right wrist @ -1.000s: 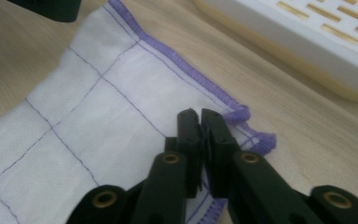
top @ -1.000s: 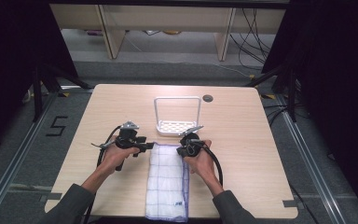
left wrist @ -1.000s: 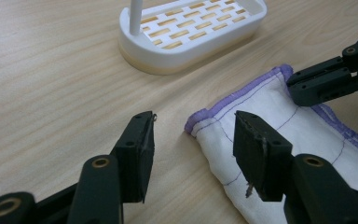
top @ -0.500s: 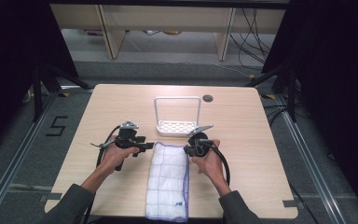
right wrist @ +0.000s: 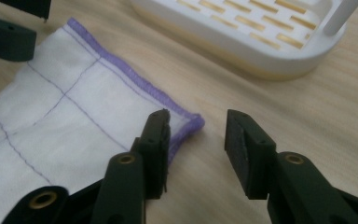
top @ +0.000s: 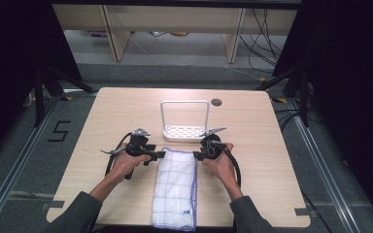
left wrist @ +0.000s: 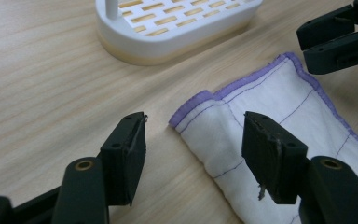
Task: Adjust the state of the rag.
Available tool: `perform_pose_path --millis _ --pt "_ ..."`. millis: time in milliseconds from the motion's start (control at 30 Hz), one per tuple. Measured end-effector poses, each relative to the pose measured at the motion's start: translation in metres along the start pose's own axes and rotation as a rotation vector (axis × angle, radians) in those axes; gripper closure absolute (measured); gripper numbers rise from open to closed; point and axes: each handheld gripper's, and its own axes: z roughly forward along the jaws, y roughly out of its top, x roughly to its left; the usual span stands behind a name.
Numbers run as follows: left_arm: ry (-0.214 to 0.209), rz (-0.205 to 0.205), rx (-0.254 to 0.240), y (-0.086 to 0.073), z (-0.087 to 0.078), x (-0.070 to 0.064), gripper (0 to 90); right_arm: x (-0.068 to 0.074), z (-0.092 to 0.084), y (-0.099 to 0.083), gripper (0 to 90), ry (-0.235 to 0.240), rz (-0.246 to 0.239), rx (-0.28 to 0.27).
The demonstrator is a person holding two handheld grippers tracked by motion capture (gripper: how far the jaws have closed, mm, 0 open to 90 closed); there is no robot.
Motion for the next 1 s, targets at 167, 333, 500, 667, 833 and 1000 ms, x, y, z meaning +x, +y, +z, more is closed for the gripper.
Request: perform_pose_path --millis 167,333,500,667,833,1000 --pt "0.026 0.026 0.039 0.003 0.011 -0.004 38.6 0.000 0.010 0.004 52.7 0.012 -0.031 0.015" --pt "0.031 0.068 0.043 0.002 0.020 -0.006 49.9 0.004 0.017 0.004 51.3 -0.001 -0.019 0.070" --pt "0.021 0.119 0.034 0.001 0.022 -0.010 63.9 0.007 0.019 0.004 52.7 -0.012 -0.059 0.068" --pt "0.013 0.149 0.037 0.000 0.022 -0.013 75.4 0.008 0.019 0.003 59.0 -0.002 -0.088 0.059" --pt "0.007 0.149 0.028 -0.001 0.021 -0.013 78.7 0.009 0.019 0.003 74.4 0.035 -0.087 0.058" --pt "-0.001 0.151 0.024 -0.001 0.021 -0.013 80.4 0.010 0.021 0.002 82.9 0.064 -0.082 0.059"
